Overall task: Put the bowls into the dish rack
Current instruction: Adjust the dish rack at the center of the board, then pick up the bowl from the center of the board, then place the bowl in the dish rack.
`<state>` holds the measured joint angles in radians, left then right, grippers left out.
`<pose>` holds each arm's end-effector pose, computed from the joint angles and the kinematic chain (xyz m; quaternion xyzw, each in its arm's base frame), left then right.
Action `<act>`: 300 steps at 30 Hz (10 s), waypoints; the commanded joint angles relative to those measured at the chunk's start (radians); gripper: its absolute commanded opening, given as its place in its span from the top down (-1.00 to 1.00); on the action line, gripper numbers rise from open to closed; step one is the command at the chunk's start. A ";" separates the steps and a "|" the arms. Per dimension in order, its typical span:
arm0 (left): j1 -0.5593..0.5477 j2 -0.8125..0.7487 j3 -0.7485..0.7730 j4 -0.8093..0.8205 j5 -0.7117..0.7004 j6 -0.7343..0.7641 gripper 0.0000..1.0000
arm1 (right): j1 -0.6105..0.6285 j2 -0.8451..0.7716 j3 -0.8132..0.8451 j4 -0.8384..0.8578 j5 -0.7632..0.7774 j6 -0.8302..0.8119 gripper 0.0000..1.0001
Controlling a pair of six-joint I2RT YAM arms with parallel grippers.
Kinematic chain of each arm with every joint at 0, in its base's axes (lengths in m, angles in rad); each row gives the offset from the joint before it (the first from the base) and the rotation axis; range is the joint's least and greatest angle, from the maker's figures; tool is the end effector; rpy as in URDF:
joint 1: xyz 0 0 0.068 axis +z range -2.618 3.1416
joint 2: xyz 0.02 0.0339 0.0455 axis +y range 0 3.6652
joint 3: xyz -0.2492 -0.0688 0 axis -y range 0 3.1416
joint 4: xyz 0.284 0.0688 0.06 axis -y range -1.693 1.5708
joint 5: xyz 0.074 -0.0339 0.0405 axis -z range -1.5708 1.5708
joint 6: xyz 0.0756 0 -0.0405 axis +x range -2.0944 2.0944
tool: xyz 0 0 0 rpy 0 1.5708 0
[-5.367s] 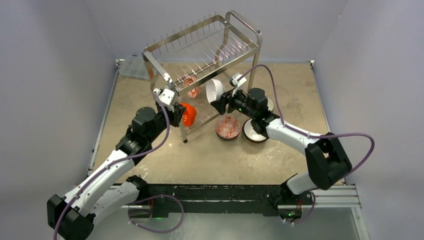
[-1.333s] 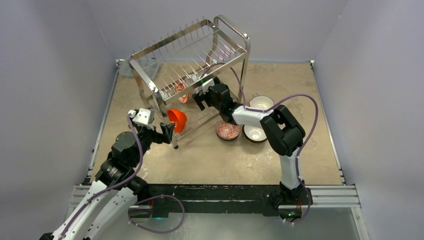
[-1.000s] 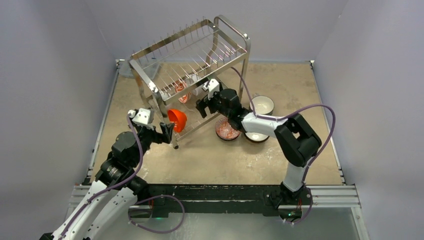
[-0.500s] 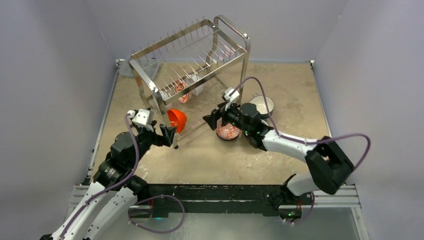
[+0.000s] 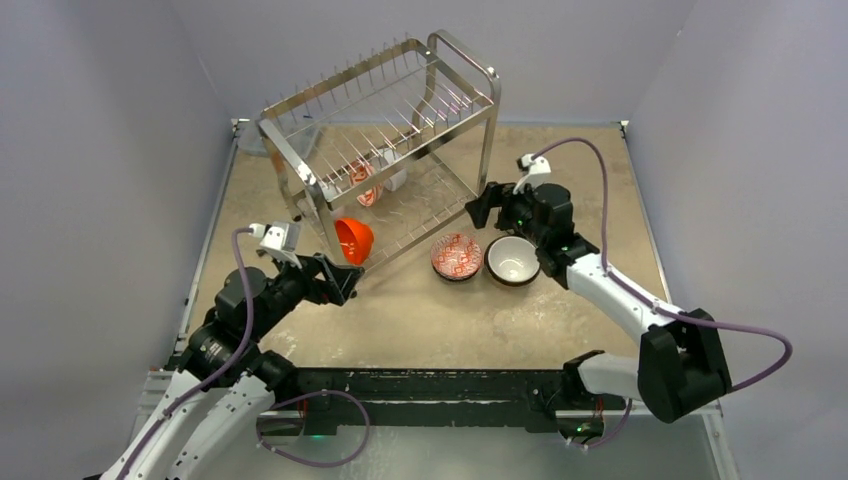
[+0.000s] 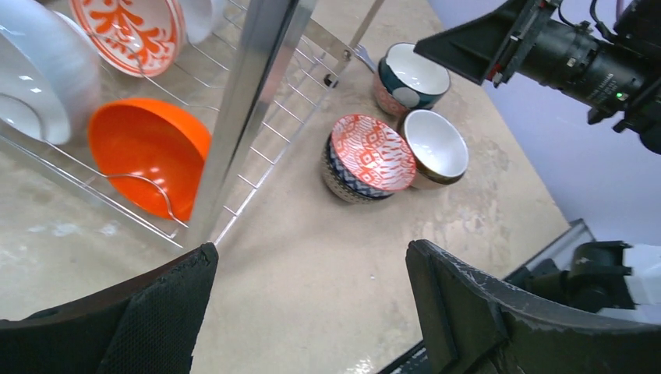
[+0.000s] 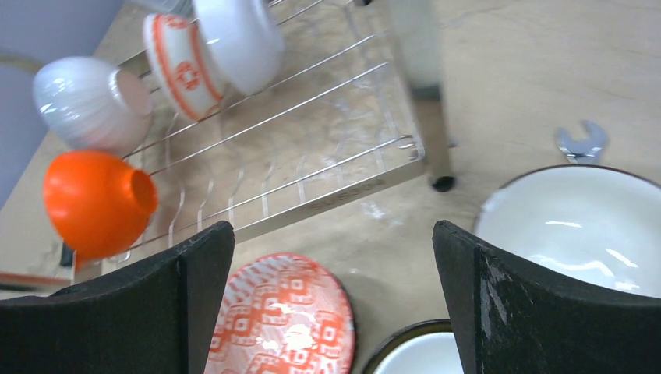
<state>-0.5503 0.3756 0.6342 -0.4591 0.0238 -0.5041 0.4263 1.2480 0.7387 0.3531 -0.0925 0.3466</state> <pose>0.1644 -0.1030 0.3058 0.0254 0.7739 -0.3263 0.5422 0.3300 0.1575 0.2405 -0.0603 0.7575 0.2772 0.5880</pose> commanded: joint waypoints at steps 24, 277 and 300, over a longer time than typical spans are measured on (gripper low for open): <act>0.006 0.416 0.022 0.082 -0.366 -0.254 -0.09 | -0.192 0.346 0.373 0.203 -0.445 -0.097 1.00; -0.178 0.398 0.097 0.174 -0.286 0.181 -0.87 | -0.390 0.186 0.366 -0.124 -0.166 -0.007 1.00; -0.177 0.361 0.063 0.075 -0.355 0.253 -0.98 | -0.292 0.623 0.715 0.011 -0.617 -0.016 1.00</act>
<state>-0.7288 0.7269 0.6933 -0.3916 -0.3199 -0.2707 0.1066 1.8610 1.3830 0.3054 -0.6395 0.3519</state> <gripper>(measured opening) 0.987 0.699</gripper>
